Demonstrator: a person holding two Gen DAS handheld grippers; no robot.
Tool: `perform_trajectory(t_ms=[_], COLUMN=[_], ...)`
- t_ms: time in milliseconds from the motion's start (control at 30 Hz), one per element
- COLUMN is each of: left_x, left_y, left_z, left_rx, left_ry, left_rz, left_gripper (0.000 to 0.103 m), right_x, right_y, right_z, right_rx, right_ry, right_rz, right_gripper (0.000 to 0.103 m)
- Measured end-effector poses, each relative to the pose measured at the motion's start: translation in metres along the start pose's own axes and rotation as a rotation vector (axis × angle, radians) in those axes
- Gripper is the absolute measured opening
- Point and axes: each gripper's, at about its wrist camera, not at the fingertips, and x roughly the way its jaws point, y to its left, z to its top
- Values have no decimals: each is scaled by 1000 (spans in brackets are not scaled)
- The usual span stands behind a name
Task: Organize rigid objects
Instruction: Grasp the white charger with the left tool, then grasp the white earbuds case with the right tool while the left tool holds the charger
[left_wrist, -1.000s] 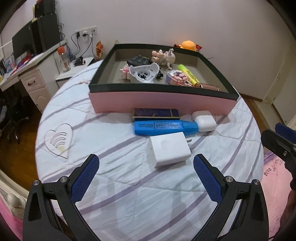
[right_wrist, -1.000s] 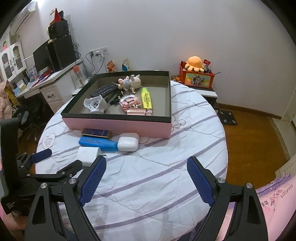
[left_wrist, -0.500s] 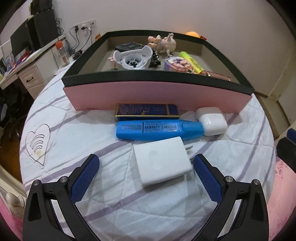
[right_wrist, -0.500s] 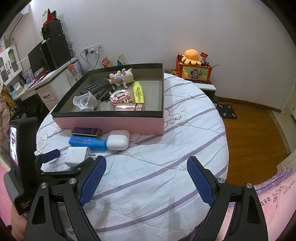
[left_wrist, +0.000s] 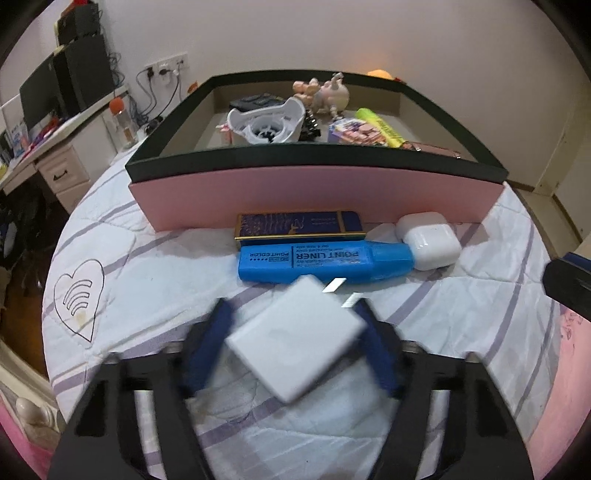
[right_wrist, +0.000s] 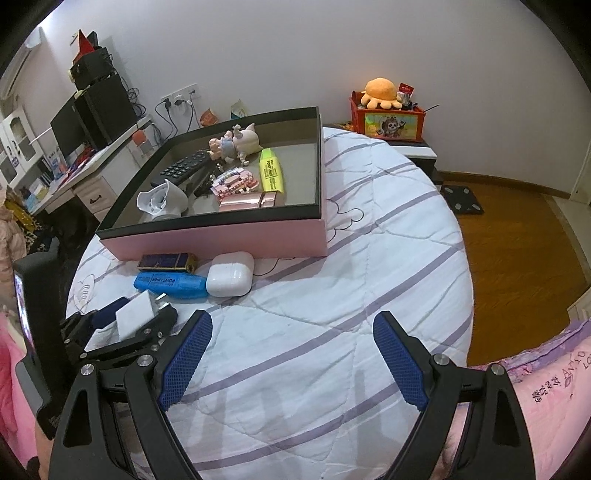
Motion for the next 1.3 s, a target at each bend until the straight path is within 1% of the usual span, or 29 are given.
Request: perform_trajectory(t_ms=[133, 300, 533, 767, 1033, 1133, 1300], left_x=[-3, -11, -25, -34, -32, -28, -25], left_y=[4, 12, 35, 53, 64, 66, 68], left_z=[-2, -7, -10, -5, 0, 2, 4], left_rx=[-2, -12, -49, -74, -91, -95, -99], left_ry=[-6, -11, -23, -49, -52, -47, -42], left_rz=[-27, -31, -3, 15, 3, -4, -13], left_gripper=[63, 63, 63, 63, 63, 63, 63], right_x=[2, 5, 17, 39, 66, 77, 81], right_y=[4, 10, 25, 39, 43, 44, 42], right_z=[0, 0, 3, 13, 21, 22, 24], right_rx=[0, -7, -41, -67, -62, -58, -45], right_ry=[7, 15, 24, 37, 58, 73, 55], right_rz=[17, 21, 14, -6, -19, -34, -32], right_gripper=[90, 90, 90, 90, 90, 85, 84])
